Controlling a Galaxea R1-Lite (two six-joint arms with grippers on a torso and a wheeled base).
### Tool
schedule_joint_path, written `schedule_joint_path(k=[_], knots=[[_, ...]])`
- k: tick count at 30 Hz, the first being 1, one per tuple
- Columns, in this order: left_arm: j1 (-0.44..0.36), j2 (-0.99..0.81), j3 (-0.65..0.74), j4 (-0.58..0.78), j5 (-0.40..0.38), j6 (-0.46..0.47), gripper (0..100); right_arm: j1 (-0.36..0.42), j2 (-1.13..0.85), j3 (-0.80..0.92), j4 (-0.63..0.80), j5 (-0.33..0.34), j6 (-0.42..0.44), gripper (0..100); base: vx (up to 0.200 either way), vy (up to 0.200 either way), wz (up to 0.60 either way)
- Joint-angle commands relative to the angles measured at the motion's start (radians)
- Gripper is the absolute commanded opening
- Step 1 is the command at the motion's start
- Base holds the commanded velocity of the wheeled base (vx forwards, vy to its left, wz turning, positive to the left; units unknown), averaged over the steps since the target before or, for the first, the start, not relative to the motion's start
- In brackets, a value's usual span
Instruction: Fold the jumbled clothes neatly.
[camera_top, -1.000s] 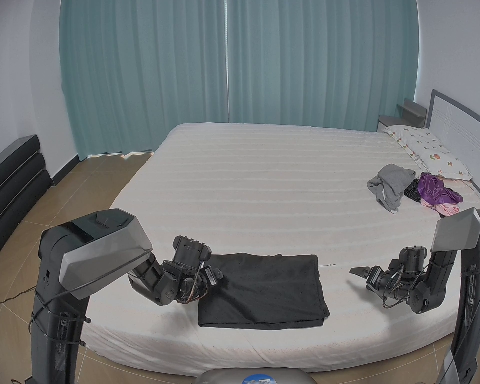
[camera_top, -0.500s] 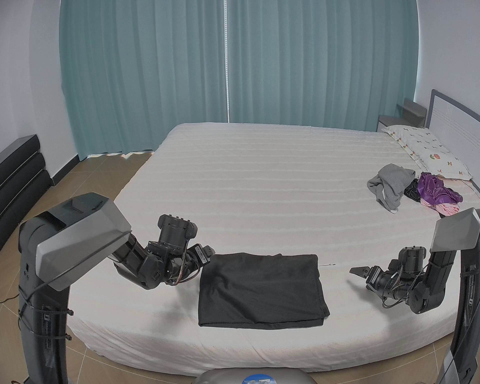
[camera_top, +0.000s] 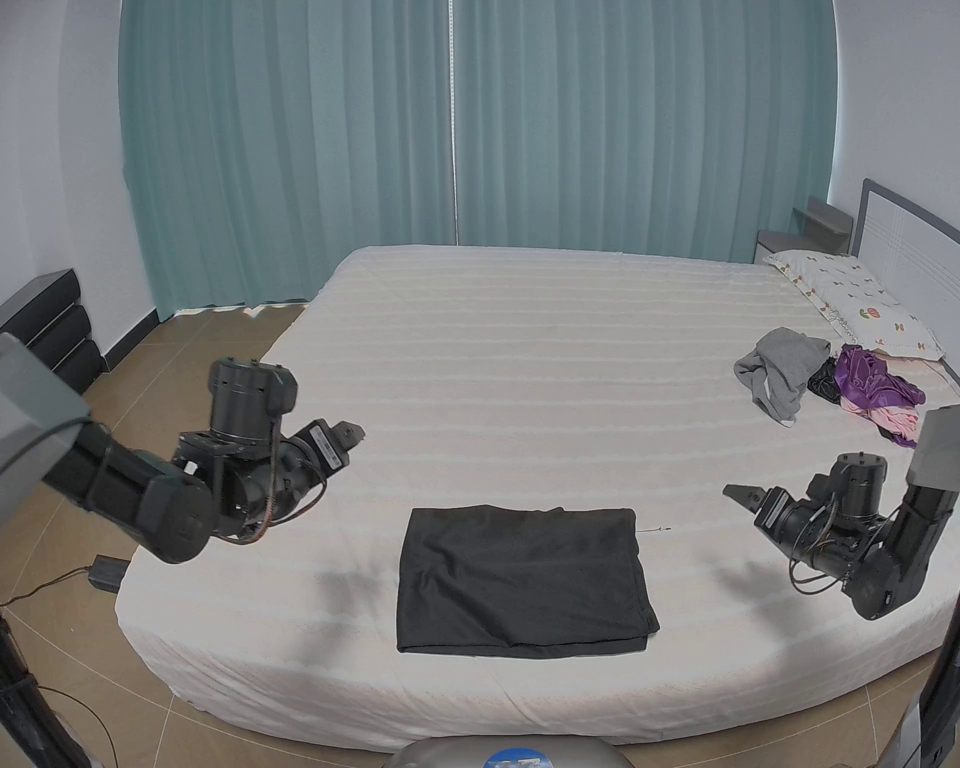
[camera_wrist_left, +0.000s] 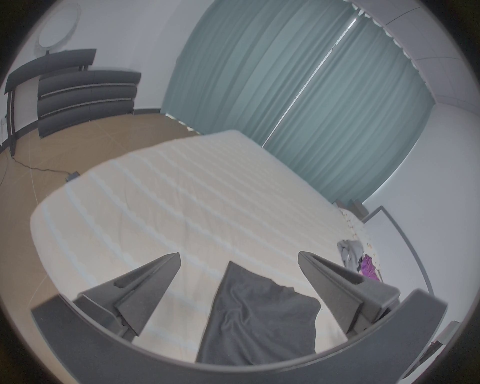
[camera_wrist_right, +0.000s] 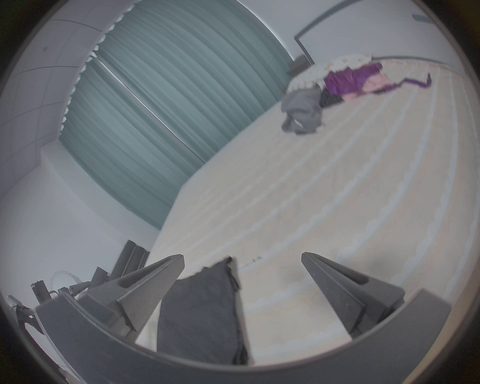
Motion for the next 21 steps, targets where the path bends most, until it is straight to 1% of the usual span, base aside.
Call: schedule_joint_path(k=[1, 2, 3, 4, 6, 7, 8, 9, 11, 12, 14, 15, 16, 17, 18, 19, 21], knots=[[0.029, -0.384, 0.145, -0.004, 0.060, 0.070, 100, 0.029, -0.455, 0.125, 0.032, -0.047, -0.027, 100, 0.000, 0.000, 0.00], [0.032, -0.440, 0.168, -0.006, 0.061, 0.096, 100, 0.029, -0.520, 0.145, 0.058, -0.047, -0.050, 100, 0.000, 0.000, 0.00], [0.032, -0.460, 0.178, -0.007, 0.061, 0.110, 100, 0.027, -0.543, 0.153, 0.069, -0.047, -0.064, 100, 0.000, 0.000, 0.00], [0.032, -0.519, 0.211, -0.010, 0.063, 0.156, 100, 0.024, -0.616, 0.179, 0.106, -0.047, -0.107, 100, 0.000, 0.000, 0.00], [0.032, -0.615, 0.251, -0.010, 0.067, 0.208, 100, 0.021, -0.710, 0.219, 0.135, -0.047, -0.142, 100, 0.000, 0.000, 0.00], [0.032, -0.654, 0.267, -0.007, 0.067, 0.222, 100, 0.021, -0.748, 0.234, 0.143, -0.047, -0.149, 100, 0.000, 0.000, 0.00], [0.032, -0.654, 0.267, -0.007, 0.067, 0.222, 100, 0.021, -0.748, 0.234, 0.143, -0.047, -0.149, 100, 0.000, 0.000, 0.00], [0.031, -0.727, 0.294, -0.001, 0.069, 0.235, 100, 0.019, -0.817, 0.265, 0.158, -0.047, -0.169, 100, 0.000, 0.000, 0.00], [0.031, -0.796, 0.330, 0.001, 0.070, 0.242, 100, 0.016, -0.889, 0.294, 0.178, -0.047, -0.199, 100, 0.000, 0.000, 0.00], [0.031, -0.814, 0.339, 0.002, 0.072, 0.246, 100, 0.016, -0.911, 0.302, 0.186, -0.047, -0.209, 100, 0.000, 0.000, 0.00], [0.032, -0.871, 0.373, 0.018, 0.086, 0.283, 100, 0.018, -1.015, 0.328, 0.213, -0.045, -0.238, 100, 0.000, 0.000, 0.00], [0.032, -0.871, 0.373, 0.018, 0.086, 0.283, 100, 0.018, -1.015, 0.328, 0.213, -0.045, -0.238, 100, 0.000, 0.000, 0.00], [0.032, -0.918, 0.402, 0.036, 0.118, 0.320, 100, 0.025, -1.119, 0.335, 0.272, -0.042, -0.269, 100, 0.000, 0.000, 0.00], [0.031, -0.949, 0.412, 0.041, 0.138, 0.337, 100, 0.025, -1.172, 0.332, 0.321, -0.039, -0.286, 100, 0.000, 0.000, 0.00], [0.028, -0.972, 0.417, 0.042, 0.150, 0.347, 100, 0.025, -1.205, 0.329, 0.362, -0.037, -0.300, 100, 0.000, 0.000, 0.00], [0.023, -1.010, 0.423, 0.051, 0.169, 0.363, 100, 0.025, -1.270, 0.326, 0.439, -0.036, -0.320, 100, 0.000, 0.000, 0.00], [0.025, -1.043, 0.428, 0.070, 0.181, 0.378, 100, 0.025, -1.330, 0.325, 0.511, -0.034, -0.334, 100, 0.000, 0.000, 0.00]])
